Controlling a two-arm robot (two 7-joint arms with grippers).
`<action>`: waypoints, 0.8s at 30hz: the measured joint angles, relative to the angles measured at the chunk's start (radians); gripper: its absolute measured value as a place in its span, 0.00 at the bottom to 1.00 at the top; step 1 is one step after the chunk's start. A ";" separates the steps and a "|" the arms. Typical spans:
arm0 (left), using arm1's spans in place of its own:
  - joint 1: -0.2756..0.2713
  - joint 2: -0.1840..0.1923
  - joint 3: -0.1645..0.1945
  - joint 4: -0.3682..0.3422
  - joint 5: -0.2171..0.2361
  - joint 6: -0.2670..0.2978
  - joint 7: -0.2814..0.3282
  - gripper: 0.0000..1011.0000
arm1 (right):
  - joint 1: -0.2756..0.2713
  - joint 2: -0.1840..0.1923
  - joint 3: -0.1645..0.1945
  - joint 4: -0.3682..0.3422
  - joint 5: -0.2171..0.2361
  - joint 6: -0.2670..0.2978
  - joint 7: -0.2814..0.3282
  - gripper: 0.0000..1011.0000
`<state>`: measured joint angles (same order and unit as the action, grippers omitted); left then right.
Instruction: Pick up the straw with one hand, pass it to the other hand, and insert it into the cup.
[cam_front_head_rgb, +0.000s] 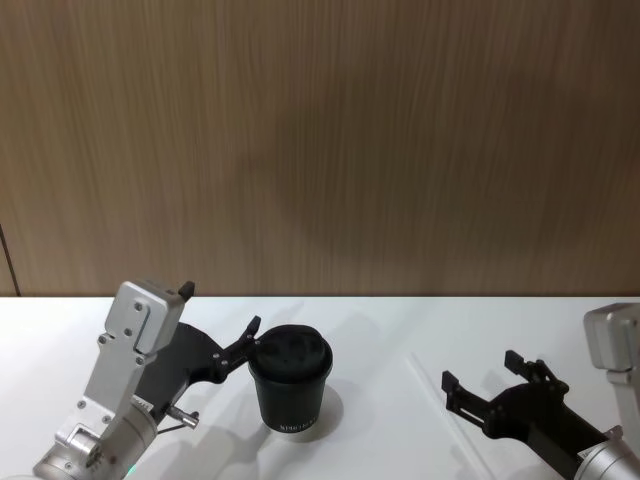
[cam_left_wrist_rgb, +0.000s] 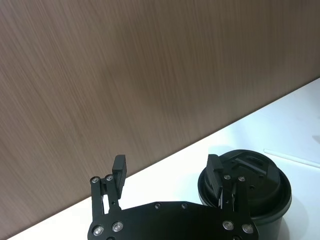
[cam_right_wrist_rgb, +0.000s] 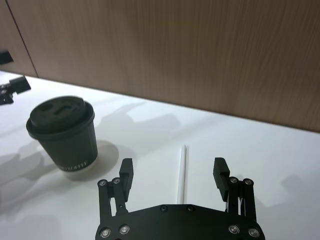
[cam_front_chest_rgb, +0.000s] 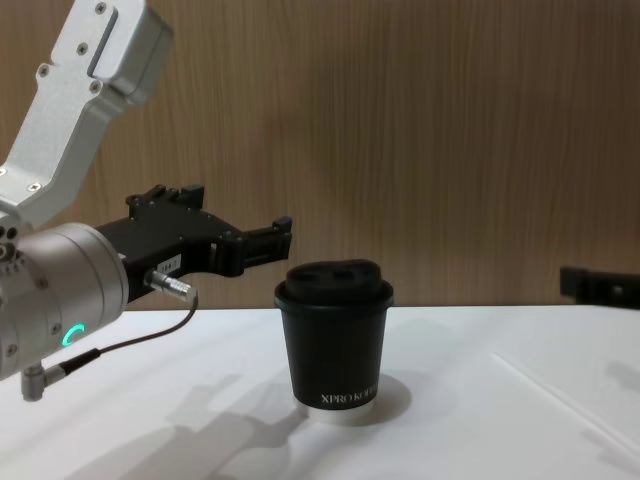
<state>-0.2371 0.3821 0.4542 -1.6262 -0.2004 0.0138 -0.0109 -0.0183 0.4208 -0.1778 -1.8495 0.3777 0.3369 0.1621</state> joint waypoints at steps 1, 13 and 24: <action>0.000 0.000 0.000 0.000 0.000 0.000 0.000 0.99 | -0.001 0.006 0.003 -0.005 0.007 0.023 0.004 0.99; 0.000 0.000 0.000 0.000 0.000 0.000 0.000 0.99 | -0.021 0.056 0.016 -0.028 0.035 0.172 0.020 0.99; 0.000 0.000 0.000 0.000 0.000 0.000 0.000 0.99 | -0.026 0.073 0.007 -0.021 0.024 0.222 0.020 0.99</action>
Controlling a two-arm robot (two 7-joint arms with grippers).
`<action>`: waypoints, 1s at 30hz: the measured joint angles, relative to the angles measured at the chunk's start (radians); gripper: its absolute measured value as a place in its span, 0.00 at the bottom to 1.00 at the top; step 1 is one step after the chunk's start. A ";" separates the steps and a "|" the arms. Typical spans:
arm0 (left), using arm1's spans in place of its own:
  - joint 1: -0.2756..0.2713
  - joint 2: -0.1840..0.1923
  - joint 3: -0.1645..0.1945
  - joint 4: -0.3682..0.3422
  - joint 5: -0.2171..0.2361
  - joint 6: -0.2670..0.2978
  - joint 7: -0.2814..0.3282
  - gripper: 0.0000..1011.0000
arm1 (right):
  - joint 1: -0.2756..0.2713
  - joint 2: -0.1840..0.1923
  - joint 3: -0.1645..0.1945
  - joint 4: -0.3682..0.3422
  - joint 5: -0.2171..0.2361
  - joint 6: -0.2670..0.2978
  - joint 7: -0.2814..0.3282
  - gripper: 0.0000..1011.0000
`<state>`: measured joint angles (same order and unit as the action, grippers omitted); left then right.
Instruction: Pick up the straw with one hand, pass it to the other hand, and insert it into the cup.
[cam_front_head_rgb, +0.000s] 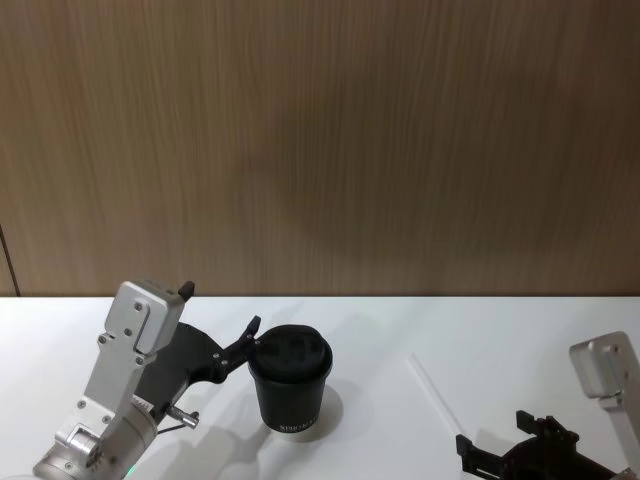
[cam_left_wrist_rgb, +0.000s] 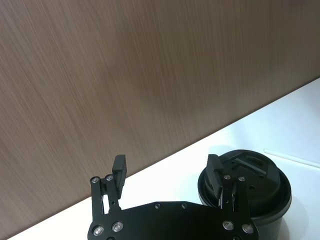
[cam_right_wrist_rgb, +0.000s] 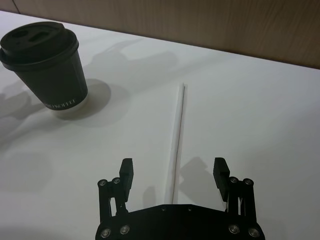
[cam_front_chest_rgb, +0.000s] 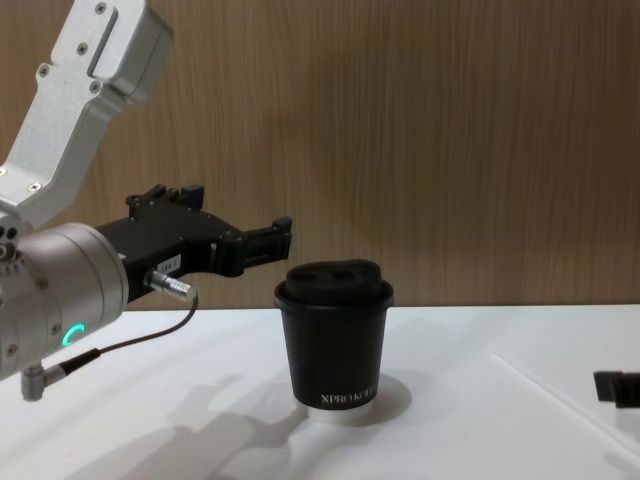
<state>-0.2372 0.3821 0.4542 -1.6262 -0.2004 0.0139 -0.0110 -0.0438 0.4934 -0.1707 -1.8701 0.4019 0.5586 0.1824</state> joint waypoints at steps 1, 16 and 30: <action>0.000 0.000 0.000 0.000 0.000 0.000 0.000 0.99 | 0.000 0.000 -0.001 0.001 -0.001 0.002 0.000 0.99; 0.000 0.000 0.000 0.000 0.000 0.000 0.000 0.99 | 0.028 0.004 -0.039 0.031 -0.042 0.042 0.000 0.99; 0.000 0.000 0.000 0.000 0.000 0.000 0.000 0.99 | 0.051 -0.006 -0.053 0.057 -0.058 0.062 0.011 0.99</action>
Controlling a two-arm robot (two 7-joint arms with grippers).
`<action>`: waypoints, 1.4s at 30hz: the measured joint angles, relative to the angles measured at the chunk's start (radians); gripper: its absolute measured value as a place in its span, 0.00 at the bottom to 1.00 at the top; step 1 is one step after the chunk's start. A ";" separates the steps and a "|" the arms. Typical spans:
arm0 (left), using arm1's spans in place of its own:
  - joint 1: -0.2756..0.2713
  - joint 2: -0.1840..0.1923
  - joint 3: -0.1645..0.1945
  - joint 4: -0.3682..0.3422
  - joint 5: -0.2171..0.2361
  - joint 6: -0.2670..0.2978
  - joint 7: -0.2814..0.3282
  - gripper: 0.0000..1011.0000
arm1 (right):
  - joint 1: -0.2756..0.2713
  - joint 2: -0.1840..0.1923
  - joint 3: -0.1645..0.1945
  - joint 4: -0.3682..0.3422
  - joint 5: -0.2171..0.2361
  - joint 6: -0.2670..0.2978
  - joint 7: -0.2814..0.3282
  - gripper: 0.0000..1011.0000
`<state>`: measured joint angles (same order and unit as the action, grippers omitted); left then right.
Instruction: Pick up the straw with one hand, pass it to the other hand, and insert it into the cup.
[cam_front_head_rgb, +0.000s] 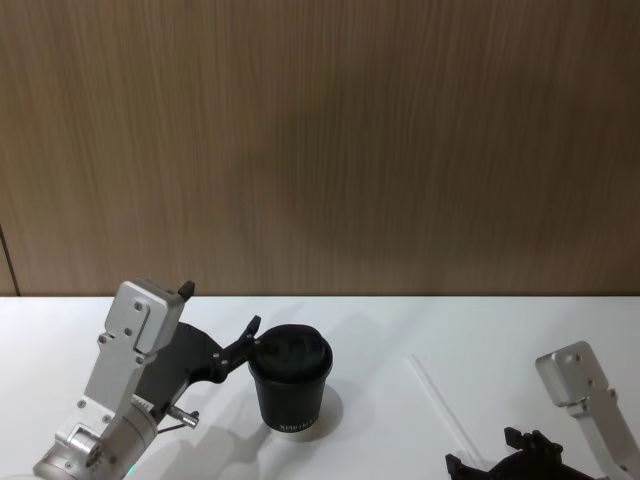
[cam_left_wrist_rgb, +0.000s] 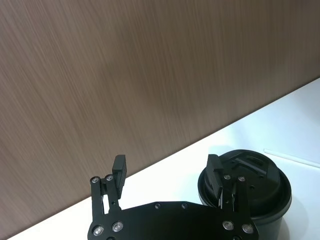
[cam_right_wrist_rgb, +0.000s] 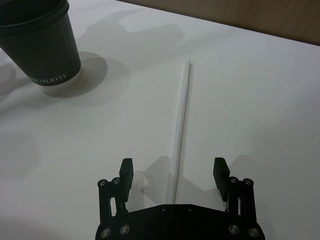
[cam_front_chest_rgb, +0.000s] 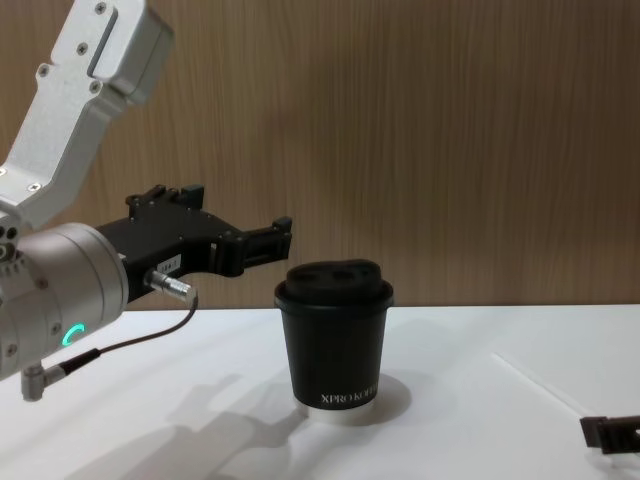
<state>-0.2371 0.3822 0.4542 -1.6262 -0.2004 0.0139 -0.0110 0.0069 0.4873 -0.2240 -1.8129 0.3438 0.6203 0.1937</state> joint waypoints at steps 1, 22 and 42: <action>0.000 0.000 0.000 0.000 0.000 0.000 0.000 0.99 | 0.002 -0.002 0.000 0.003 0.000 0.002 0.001 0.99; 0.000 0.000 0.000 0.000 0.000 0.000 0.000 0.99 | 0.012 -0.010 0.012 0.016 -0.009 0.022 0.018 0.99; 0.000 0.000 0.000 0.000 0.000 0.000 0.000 0.99 | 0.017 -0.013 0.016 0.026 -0.016 0.034 0.044 0.99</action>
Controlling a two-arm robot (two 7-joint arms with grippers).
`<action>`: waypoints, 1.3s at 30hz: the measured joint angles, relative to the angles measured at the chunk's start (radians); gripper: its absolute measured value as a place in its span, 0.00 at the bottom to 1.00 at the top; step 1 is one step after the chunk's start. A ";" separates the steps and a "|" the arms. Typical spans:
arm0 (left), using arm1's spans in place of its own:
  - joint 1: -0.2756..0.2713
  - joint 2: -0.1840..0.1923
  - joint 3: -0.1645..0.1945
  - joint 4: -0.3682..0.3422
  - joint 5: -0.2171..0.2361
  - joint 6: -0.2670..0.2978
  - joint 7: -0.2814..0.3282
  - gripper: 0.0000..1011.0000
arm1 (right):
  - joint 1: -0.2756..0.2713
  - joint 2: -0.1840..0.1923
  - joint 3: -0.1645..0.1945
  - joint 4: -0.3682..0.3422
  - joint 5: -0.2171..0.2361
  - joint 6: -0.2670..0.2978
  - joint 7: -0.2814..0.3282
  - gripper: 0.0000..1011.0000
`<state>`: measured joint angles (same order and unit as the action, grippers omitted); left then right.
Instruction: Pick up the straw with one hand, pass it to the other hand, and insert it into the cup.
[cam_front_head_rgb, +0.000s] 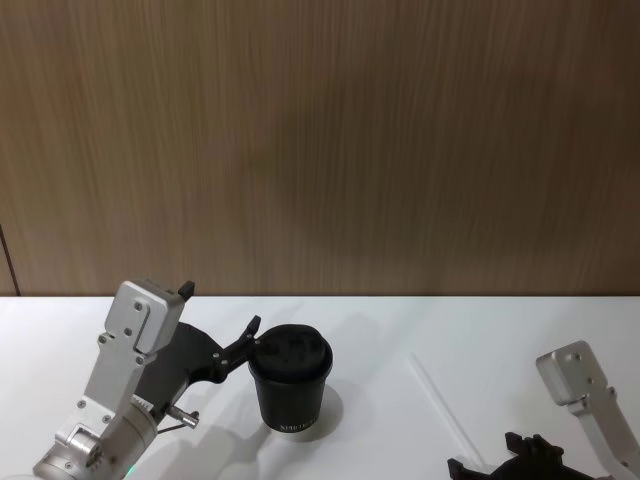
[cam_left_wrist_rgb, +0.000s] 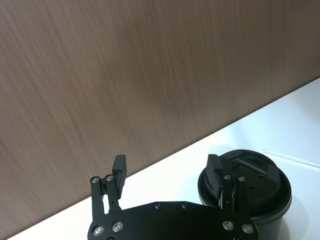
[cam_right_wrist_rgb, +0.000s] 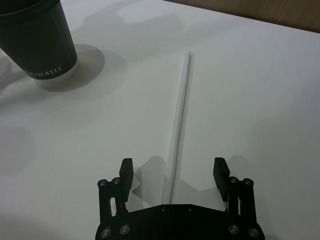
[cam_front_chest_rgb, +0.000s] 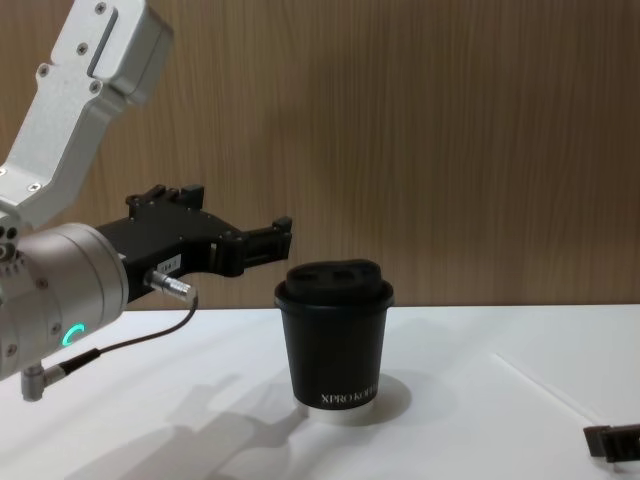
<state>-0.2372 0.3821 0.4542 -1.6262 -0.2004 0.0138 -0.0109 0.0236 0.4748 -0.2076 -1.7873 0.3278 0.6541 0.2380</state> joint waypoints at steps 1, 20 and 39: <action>0.000 0.000 0.000 0.000 0.000 0.000 0.000 0.99 | 0.000 -0.001 0.000 0.001 0.000 0.001 0.002 0.99; 0.000 0.000 0.000 0.000 0.000 0.000 0.000 0.99 | 0.000 -0.008 0.009 0.008 -0.006 0.013 0.019 0.85; 0.000 0.000 0.000 0.000 0.000 0.000 0.000 0.99 | -0.010 -0.009 0.024 0.005 -0.014 0.022 0.031 0.29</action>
<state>-0.2371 0.3821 0.4542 -1.6262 -0.2004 0.0139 -0.0109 0.0135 0.4653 -0.1837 -1.7825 0.3139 0.6766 0.2693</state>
